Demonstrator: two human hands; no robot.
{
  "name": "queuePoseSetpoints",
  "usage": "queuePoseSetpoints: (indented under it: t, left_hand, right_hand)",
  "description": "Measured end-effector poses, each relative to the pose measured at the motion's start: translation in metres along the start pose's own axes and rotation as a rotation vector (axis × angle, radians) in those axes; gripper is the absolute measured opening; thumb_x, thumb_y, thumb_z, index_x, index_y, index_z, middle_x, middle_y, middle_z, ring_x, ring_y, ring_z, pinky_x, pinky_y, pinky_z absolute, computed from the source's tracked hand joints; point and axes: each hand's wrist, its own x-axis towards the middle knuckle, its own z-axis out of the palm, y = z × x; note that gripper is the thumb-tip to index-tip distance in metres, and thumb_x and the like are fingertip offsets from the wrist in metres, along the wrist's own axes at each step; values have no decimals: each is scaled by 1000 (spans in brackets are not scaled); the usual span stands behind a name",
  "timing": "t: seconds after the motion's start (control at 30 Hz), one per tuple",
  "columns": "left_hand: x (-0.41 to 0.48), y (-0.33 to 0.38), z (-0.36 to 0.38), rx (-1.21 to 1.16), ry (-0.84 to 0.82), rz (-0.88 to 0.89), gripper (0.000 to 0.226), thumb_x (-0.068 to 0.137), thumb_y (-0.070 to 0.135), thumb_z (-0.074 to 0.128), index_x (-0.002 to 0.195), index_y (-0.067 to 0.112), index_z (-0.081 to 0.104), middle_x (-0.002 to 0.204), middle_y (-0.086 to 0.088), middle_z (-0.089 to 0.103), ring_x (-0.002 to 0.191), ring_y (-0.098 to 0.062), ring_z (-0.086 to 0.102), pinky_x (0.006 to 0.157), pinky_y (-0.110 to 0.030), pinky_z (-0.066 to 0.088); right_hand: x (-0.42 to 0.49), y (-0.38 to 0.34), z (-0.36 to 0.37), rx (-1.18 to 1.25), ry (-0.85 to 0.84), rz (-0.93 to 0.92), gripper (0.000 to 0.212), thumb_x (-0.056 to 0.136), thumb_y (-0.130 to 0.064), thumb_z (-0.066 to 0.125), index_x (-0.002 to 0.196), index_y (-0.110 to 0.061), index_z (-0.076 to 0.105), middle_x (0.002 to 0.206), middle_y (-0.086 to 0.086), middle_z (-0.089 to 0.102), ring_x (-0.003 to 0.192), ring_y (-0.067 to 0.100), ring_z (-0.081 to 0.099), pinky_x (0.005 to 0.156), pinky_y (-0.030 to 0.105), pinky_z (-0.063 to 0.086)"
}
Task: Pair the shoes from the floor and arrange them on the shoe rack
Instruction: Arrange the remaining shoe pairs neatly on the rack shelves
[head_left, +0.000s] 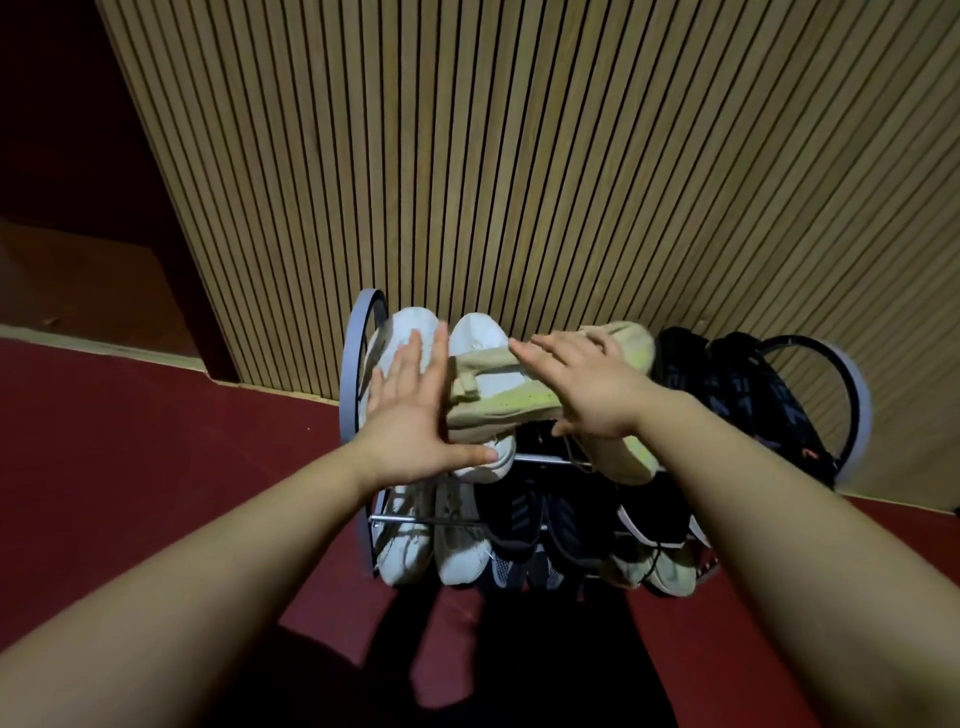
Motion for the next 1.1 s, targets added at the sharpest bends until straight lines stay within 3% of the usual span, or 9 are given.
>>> queuePoseSetpoints:
  t: [0.13, 0.3, 0.37, 0.47, 0.57, 0.7, 0.87, 0.93, 1.1]
  left_hand:
    - [21, 4, 2, 156, -198, 6, 112, 75, 55, 68, 147, 34, -16, 156, -12, -16, 145, -30, -6, 119, -40, 6]
    - [41, 10, -8, 217, -174, 73, 99, 75, 53, 69, 149, 40, 3, 154, -11, 6, 141, -31, 15, 116, -38, 20]
    - [47, 13, -11, 242, -202, 121, 95, 76, 51, 69, 147, 44, 8, 154, -10, 9, 139, -31, 21, 114, -38, 24]
    - [48, 16, -11, 313, -143, 174, 87, 71, 62, 62, 145, 47, 20, 137, -4, 40, 123, -24, 40, 104, -35, 35]
    - [34, 18, -10, 89, 55, 134, 82, 67, 64, 57, 142, 44, 32, 118, -1, 49, 113, -21, 45, 94, -30, 38]
    - [22, 19, -7, 110, 367, -25, 71, 79, 61, 58, 142, 40, 34, 117, -5, 45, 113, -23, 41, 92, -34, 39]
    - [34, 34, 7, 406, -76, -194, 83, 82, 72, 40, 149, 39, 4, 154, -16, 7, 137, -38, 20, 111, -45, 23]
    - [35, 40, 11, 429, -103, -131, 78, 84, 71, 38, 148, 41, 5, 157, -12, -10, 142, -38, 6, 115, -46, 13]
    - [37, 22, 5, 466, -53, 61, 66, 90, 64, 33, 148, 39, 16, 159, -4, -8, 144, -29, -14, 117, -44, -5]
  right_hand:
    - [7, -20, 30, 202, -51, 121, 102, 83, -47, 64, 148, -33, -13, 160, -4, 0, 146, 20, -3, 114, 46, 6]
    - [-23, -6, 54, 378, -19, 615, 113, 75, -64, 62, 145, -36, -22, 158, 7, -14, 145, 33, -12, 115, 54, 5]
    - [-36, 4, 62, 500, -69, 794, 116, 73, -68, 62, 145, -34, -22, 158, 11, -12, 144, 37, -8, 115, 53, 9]
    - [-48, 5, 72, 539, -161, 840, 110, 77, -71, 53, 148, -26, -19, 158, 15, 1, 145, 36, 2, 115, 46, 14]
    - [-47, -1, 74, 517, -96, 835, 95, 85, -61, 49, 150, -23, -11, 153, 17, 18, 139, 35, 18, 111, 41, 21]
    - [-43, -20, 70, 499, -120, 825, 83, 91, -46, 48, 149, -30, -10, 149, 14, 22, 133, 33, 22, 106, 45, 25]
    - [-42, -21, 75, 577, -90, 952, 85, 88, -59, 48, 150, -28, -2, 153, 18, 7, 136, 36, 15, 110, 45, 24]
    - [-42, -22, 77, 557, -98, 946, 81, 90, -55, 48, 150, -25, 3, 154, 20, 5, 134, 38, 18, 110, 43, 25]
    - [-54, -13, 63, 495, -240, 892, 77, 87, -52, 53, 145, -18, 16, 140, 19, 29, 125, 35, 30, 100, 39, 33]
